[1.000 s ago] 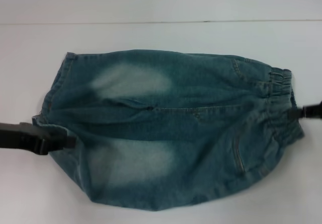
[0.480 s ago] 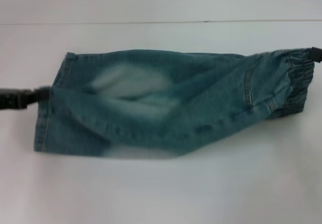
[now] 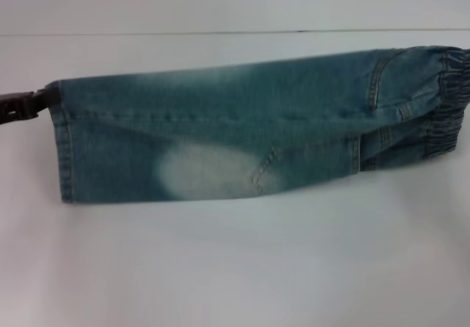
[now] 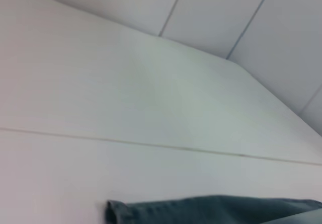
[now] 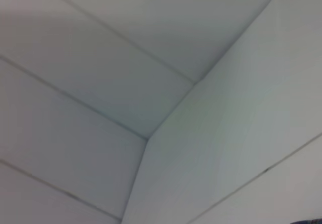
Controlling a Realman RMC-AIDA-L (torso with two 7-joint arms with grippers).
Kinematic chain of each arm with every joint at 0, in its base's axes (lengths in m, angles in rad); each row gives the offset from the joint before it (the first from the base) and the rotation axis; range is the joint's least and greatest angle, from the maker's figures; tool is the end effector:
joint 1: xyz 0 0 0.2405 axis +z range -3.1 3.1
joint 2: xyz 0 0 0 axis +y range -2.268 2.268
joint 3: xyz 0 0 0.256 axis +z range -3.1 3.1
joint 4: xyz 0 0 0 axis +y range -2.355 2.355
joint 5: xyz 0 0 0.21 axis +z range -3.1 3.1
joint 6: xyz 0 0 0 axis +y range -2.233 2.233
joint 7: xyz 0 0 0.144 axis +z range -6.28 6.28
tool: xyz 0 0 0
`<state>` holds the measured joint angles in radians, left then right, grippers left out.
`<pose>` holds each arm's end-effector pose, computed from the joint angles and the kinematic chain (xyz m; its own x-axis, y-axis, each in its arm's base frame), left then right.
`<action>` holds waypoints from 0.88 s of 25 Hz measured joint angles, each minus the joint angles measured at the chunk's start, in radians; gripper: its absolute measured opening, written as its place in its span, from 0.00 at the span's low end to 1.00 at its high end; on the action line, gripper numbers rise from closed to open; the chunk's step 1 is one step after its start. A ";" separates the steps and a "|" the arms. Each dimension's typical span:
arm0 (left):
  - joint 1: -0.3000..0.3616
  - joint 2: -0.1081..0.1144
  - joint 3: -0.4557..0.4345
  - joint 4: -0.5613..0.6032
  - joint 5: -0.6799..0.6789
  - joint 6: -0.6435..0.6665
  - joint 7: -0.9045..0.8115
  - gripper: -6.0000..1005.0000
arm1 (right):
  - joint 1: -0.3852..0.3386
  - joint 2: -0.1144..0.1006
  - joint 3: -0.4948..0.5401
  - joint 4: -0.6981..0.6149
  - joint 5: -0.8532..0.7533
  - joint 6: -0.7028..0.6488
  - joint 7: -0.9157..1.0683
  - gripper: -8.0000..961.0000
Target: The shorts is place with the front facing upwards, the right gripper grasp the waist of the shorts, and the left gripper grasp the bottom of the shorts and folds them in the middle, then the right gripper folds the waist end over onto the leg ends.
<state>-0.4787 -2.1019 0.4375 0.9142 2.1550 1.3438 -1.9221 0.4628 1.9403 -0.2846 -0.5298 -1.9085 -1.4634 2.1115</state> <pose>-0.3157 0.3524 0.0752 0.4562 0.5932 0.6633 0.8848 -0.3818 -0.2671 0.3393 0.3371 0.0991 -0.0789 -0.5934 -0.8011 -0.9463 -0.2081 0.2474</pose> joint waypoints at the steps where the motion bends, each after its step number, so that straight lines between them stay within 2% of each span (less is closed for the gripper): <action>1: -0.004 0.000 0.001 -0.006 -0.004 -0.013 0.003 0.03 | -0.002 0.000 0.000 0.011 0.010 0.010 -0.006 0.04; 7: -0.024 0.000 0.000 -0.046 -0.041 -0.047 0.047 0.03 | -0.001 0.011 0.002 0.060 0.066 0.069 -0.047 0.06; 17: -0.084 -0.001 0.004 -0.138 -0.045 -0.158 0.136 0.06 | 0.021 0.062 0.002 0.066 0.128 0.218 -0.145 0.10; 21: -0.113 -0.021 0.008 -0.178 -0.046 -0.250 0.199 0.07 | 0.041 0.082 -0.008 0.079 0.139 0.322 -0.213 0.11; 22: -0.125 -0.039 0.014 -0.190 -0.046 -0.306 0.228 0.07 | 0.048 0.087 -0.008 0.084 0.140 0.347 -0.231 0.11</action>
<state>-0.6036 -2.1410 0.4515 0.7244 2.1089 1.0373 -1.6943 0.5105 2.0277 -0.2926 -0.4462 -1.7690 -1.1164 1.8805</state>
